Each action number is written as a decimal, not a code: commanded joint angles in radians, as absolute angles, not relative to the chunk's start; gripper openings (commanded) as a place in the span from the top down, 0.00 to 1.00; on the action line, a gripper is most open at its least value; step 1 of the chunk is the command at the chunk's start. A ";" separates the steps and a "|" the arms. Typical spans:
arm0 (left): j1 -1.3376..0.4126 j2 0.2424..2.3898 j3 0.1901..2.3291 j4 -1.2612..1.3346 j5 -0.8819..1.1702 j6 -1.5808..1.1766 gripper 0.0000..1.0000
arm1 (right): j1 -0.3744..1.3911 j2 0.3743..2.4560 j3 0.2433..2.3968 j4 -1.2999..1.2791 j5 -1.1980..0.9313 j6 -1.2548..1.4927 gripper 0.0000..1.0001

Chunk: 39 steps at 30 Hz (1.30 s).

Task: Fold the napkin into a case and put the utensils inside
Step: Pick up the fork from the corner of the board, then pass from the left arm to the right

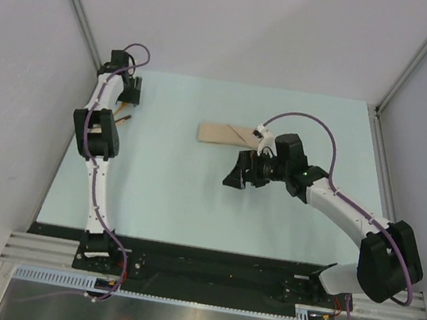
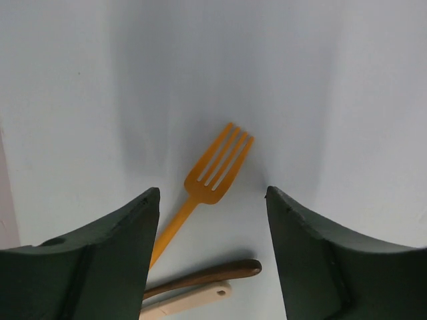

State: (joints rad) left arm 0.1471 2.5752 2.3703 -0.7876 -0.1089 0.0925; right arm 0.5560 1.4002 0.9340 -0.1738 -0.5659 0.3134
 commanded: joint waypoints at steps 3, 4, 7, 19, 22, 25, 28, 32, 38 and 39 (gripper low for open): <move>0.138 2.606 2.428 -0.842 -0.120 0.092 0.49 | 0.543 1.365 0.917 -0.092 -0.606 0.345 0.00; 0.137 2.609 2.431 -0.842 -0.108 0.100 0.53 | 0.543 1.361 0.916 -0.091 -0.603 0.350 0.00; 0.133 2.609 2.431 -0.841 -0.097 0.104 0.65 | 0.541 1.350 0.913 -0.095 -0.591 0.345 0.00; 0.126 2.491 2.418 -0.684 0.044 -0.035 0.98 | 0.537 1.445 0.934 -0.048 -0.534 0.356 0.00; 0.127 2.422 2.410 -0.609 0.064 -0.156 1.00 | 0.535 1.529 0.980 -0.029 -0.494 0.374 0.00; 0.127 2.337 2.389 -0.563 0.098 -0.291 1.00 | 0.537 1.615 1.025 0.041 -0.494 0.391 0.00; 0.127 2.185 2.245 -0.474 0.224 -0.495 1.00 | 0.532 1.713 1.105 0.133 -0.543 0.394 0.00; 0.079 1.897 1.622 0.039 0.368 -0.901 1.00 | 0.532 1.899 1.311 0.210 -0.684 0.400 0.00; -0.115 1.614 1.152 0.368 0.282 -1.147 1.00 | 0.548 2.089 1.602 0.186 -0.807 0.338 0.00; -0.136 1.592 1.108 0.395 0.259 -1.170 1.00 | 0.549 2.097 1.620 0.180 -0.840 0.319 0.00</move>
State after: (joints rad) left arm -0.0231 1.6863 1.3113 0.1051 0.2691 -0.9077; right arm 0.5365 2.0422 1.4639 0.1539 -0.7116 0.3851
